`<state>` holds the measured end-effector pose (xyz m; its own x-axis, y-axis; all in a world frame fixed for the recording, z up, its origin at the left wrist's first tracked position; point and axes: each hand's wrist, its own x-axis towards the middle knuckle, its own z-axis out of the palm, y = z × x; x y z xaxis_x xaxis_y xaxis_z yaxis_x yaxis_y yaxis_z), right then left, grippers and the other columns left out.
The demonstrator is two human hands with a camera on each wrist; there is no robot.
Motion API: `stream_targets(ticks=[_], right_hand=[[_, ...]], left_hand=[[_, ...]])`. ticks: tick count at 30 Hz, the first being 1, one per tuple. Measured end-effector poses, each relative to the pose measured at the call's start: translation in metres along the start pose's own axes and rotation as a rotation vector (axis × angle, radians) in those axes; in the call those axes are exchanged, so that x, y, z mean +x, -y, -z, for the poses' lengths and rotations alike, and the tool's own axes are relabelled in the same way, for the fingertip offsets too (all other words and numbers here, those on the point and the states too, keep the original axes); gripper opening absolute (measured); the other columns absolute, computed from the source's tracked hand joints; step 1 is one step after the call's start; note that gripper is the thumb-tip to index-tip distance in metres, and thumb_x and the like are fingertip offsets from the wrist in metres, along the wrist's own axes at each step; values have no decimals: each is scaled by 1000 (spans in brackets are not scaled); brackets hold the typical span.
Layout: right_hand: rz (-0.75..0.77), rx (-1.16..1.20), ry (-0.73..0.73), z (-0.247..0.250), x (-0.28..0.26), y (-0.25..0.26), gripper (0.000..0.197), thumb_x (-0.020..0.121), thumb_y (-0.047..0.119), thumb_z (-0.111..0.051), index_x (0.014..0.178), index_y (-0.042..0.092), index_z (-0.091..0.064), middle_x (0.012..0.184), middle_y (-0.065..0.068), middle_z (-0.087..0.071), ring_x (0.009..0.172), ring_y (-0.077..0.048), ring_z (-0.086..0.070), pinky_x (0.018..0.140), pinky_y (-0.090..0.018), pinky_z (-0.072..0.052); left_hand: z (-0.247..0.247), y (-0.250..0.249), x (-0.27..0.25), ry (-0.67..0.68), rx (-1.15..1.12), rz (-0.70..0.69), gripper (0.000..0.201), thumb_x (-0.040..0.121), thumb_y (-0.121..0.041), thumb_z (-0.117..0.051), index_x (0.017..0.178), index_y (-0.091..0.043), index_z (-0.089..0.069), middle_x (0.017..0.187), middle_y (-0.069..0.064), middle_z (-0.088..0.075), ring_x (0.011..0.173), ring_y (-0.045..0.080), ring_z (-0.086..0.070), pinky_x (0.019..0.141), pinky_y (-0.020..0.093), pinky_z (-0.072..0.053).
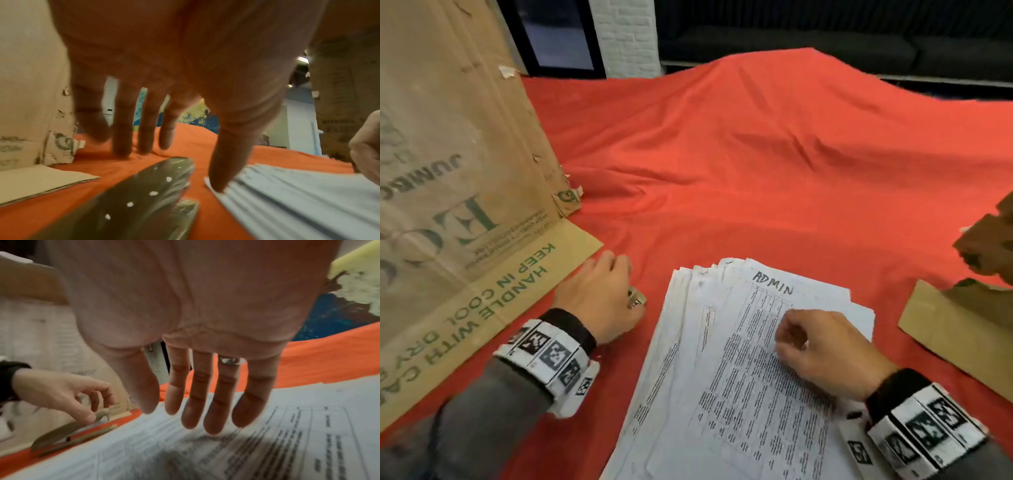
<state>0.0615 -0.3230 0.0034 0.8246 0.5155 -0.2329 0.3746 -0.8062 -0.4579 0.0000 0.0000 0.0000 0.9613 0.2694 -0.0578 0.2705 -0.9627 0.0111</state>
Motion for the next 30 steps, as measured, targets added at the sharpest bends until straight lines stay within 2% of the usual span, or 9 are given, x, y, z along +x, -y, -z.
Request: stream_targets(ticks=[2,5,14,18,22,24,26,28,30], right_hand=[[33,-109,45,-12,3,-7,10,88,40,-64,90,30,-64,89,15,-65,85,-2,-60,77,-30,-55],[107,-222,51,-27,3,-9,13,87,43,-61,96,34,-57,95,19,-54,91,-5,-55,80,-29,-53],[180,-437,-23,-42,-14,0,31,92,44,-65,121,35,-59,118,9,-58,106,-17,-57,90,-39,-55],[131,-475,-66,-49,-31,4,38,93,39,-64,131,34,-61,130,3,-63,115,-21,-60,93,-40,-57],[102,-440,-39,-45,-51,5,47,93,45,-67,139,37,-58,135,6,-64,116,-17,-62,97,-39,-55],[104,-298,-64,-39,-53,2,62,88,51,-74,143,34,-53,138,8,-62,116,-14,-64,101,-38,-54],[123,66,-97,-35,-53,0,75,78,53,-82,142,29,-51,134,8,-65,115,-11,-66,102,-40,-55],[166,440,-102,-32,-49,-3,59,80,46,-81,131,27,-58,123,1,-72,111,-14,-70,99,-43,-56],[176,681,-102,-28,-47,-4,34,93,25,-74,124,16,-62,117,-19,-73,105,-31,-72,93,-50,-54]], left_hand=[[-12,16,1,157,155,-11,54,81,-71,-58,115,-33,-43,118,-9,-58,110,20,-61,85,36,-53],[-21,30,2,321,298,-50,48,84,-78,-50,98,-34,-37,101,-8,-58,94,19,-62,81,36,-54],[-20,19,7,143,436,-77,49,87,-71,-56,87,-21,-59,89,-3,-67,87,21,-67,82,33,-57],[10,-6,-26,7,296,-89,48,87,-65,-56,75,-19,-57,77,0,-63,81,28,-66,79,34,-58],[32,-48,-55,-93,125,-272,48,86,-65,-61,81,-17,-63,82,3,-66,80,29,-65,71,34,-54],[32,-74,-58,-117,-38,-393,44,89,-57,-68,83,-14,-67,78,4,-68,73,25,-65,62,32,-49],[24,-102,-56,-62,-279,-511,37,89,-50,-74,82,-14,-70,73,2,-73,64,19,-70,60,34,-58],[12,-128,-44,11,-459,-585,32,90,-45,-76,85,-14,-73,76,4,-78,67,19,-76,67,40,-66],[3,-147,-27,111,-593,-620,33,92,-43,-74,95,-10,-74,85,8,-80,77,23,-79,75,47,-66]])
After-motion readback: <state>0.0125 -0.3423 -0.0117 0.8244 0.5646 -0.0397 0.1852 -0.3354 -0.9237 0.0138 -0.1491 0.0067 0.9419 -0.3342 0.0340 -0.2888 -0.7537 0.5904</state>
